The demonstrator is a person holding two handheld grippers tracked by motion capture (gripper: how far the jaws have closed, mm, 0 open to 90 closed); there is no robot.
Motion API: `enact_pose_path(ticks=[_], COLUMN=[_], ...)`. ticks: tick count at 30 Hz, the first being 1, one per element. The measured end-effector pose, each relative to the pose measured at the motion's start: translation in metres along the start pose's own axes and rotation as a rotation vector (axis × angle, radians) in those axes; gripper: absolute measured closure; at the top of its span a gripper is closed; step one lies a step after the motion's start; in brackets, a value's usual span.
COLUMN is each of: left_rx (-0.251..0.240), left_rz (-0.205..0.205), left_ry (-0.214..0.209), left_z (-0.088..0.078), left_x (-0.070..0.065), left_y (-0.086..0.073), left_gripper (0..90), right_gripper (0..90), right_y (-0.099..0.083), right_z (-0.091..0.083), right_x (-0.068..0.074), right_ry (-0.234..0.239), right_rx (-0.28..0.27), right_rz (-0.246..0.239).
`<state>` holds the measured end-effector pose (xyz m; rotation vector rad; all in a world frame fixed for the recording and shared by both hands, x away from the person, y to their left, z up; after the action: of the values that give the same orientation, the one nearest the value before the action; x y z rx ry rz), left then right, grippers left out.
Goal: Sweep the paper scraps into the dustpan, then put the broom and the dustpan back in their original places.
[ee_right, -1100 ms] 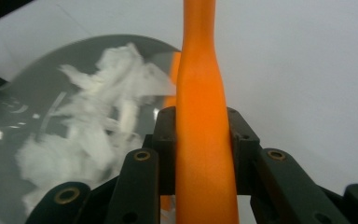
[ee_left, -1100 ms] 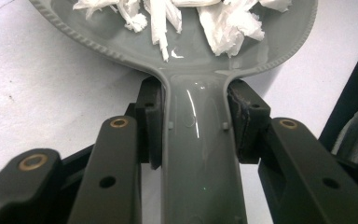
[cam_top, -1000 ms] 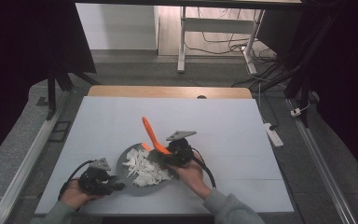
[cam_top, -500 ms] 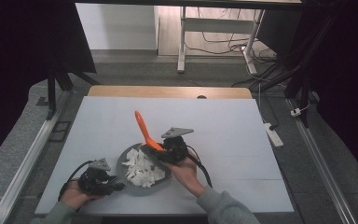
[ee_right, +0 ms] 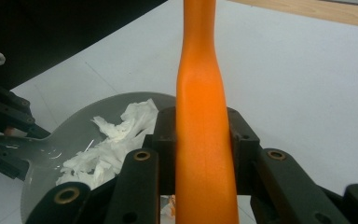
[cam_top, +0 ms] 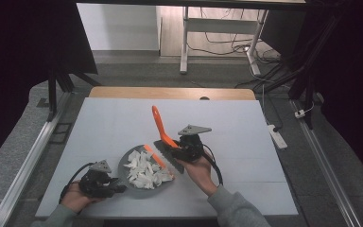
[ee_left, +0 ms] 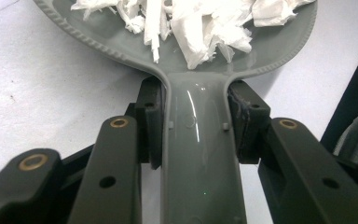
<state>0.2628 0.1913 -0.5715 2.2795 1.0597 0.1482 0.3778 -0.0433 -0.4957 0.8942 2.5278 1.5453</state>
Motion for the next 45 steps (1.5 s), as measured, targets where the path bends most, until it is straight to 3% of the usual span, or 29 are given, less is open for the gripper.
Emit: enact_pose_path(ticks=[15, 24, 33, 37, 42, 45], left_rx=[-0.071, -0.122, -0.184, -0.195, -0.197, -0.204], left_rz=[-0.042, -0.100, -0.195, -0.246, -0.312, -0.377], left_ry=[0.048, 0.086, 0.139, 0.169, 0.229, 0.261], left_z=[-0.008, -0.015, -0.023, -0.024, -0.024, -0.023], left_x=[0.006, 0.011, 0.018, 0.019, 0.022, 0.026], left_y=[0.004, 0.007, 0.013, 0.015, 0.017, 0.018], left_gripper=[61.2, 61.2, 61.2, 61.1, 61.2, 61.2], right_gripper=[70.0, 70.0, 70.0, 70.0, 70.0, 70.0], right_y=[-0.007, -0.013, -0.027, -0.034, -0.047, -0.057], right_z=[-0.037, -0.067, -0.098, -0.111, -0.121, -0.126], right_x=[-0.026, -0.034, -0.040, -0.043, -0.048, -0.054], right_ry=[-0.038, -0.033, -0.007, 0.005, 0.014, 0.033], right_rx=[-0.036, -0.069, -0.075, -0.070, -0.025, 0.000], right_rz=[0.002, -0.013, -0.017, 0.005, 0.059, 0.119])
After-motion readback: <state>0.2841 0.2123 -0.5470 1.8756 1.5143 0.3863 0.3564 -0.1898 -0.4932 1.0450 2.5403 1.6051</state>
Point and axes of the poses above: each handheld gripper's, and its own axes: z roughly forward along the jaws, y roughly out of its top, x roughly to its left, the point moved 6 cm from there along z, roughly forward along the jaws, and after that the axes turned 8 degrees about y, right-handed, at the moved point
